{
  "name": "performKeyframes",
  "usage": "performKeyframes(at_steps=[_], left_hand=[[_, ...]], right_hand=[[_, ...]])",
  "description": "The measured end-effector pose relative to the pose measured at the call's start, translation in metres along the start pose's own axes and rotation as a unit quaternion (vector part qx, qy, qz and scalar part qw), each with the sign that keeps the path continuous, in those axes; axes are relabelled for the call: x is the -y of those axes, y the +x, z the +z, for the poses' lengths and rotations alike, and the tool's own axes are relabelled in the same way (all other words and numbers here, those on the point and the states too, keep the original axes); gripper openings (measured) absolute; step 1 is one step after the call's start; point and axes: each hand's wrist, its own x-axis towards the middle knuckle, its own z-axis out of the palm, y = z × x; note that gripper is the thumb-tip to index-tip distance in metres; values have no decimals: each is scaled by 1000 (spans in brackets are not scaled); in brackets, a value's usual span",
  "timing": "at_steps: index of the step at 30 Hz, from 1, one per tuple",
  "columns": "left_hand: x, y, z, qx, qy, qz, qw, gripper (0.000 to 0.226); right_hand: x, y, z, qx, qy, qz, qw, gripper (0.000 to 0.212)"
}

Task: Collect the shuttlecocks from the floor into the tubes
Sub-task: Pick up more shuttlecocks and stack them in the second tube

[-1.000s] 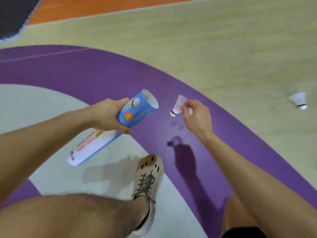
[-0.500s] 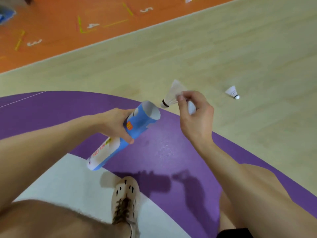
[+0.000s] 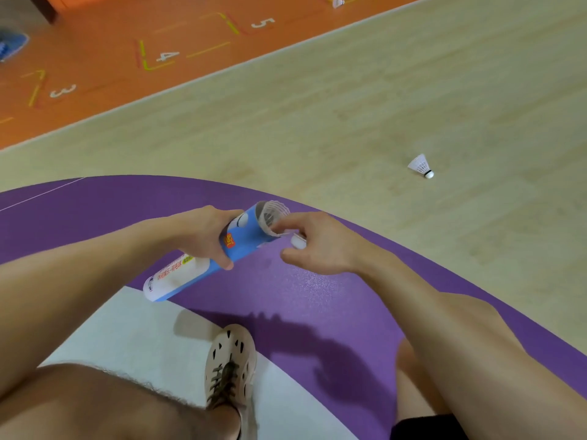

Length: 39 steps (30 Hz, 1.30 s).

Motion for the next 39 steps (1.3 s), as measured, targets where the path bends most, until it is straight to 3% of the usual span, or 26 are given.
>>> performKeyframes(at_steps=[3, 5, 9, 14, 17, 19, 21, 23, 27, 31, 34, 39], left_hand=[[-2, -4, 0, 1, 1, -2, 1000, 73], [-9, -4, -2, 2, 14, 3, 1000, 71], [-21, -4, -11, -26, 25, -1, 999, 69], [-21, -2, -8, -37, 43, -12, 998, 74], [-21, 3, -14, -33, 36, -19, 999, 75], [-22, 6, -20, -38, 14, -25, 999, 74], [-25, 12, -23, -37, -2, -29, 999, 74], [-30, 21, -24, -34, 2, -22, 999, 73], [-48, 40, -37, -51, 27, 7, 998, 69], [-70, 69, -36, -105, 22, 42, 993, 63], [-81, 93, -30, -108, 53, 57, 991, 66], [-93, 134, -44, -137, 91, 47, 985, 70]], right_hand=[[3, -1, 2, 68, -40, 5, 997, 63], [1, -3, 5, 82, -47, 0, 996, 60], [-6, -4, -9, -19, 34, -6, 999, 55], [-27, -4, -47, -62, 95, 46, 993, 79], [-35, -5, -48, -136, 81, 68, 985, 60], [-33, -2, -46, -208, 149, 103, 961, 34], [-37, 4, -50, -244, 195, 159, 937, 30], [-50, 4, -58, -241, 170, 198, 935, 37], [-82, 5, -61, -210, 61, 196, 956, 47], [-104, 13, -59, -292, 61, 173, 939, 51], [-118, 16, -61, -350, 23, 203, 914, 51], [-187, 16, -70, -286, -134, 268, 910, 43]])
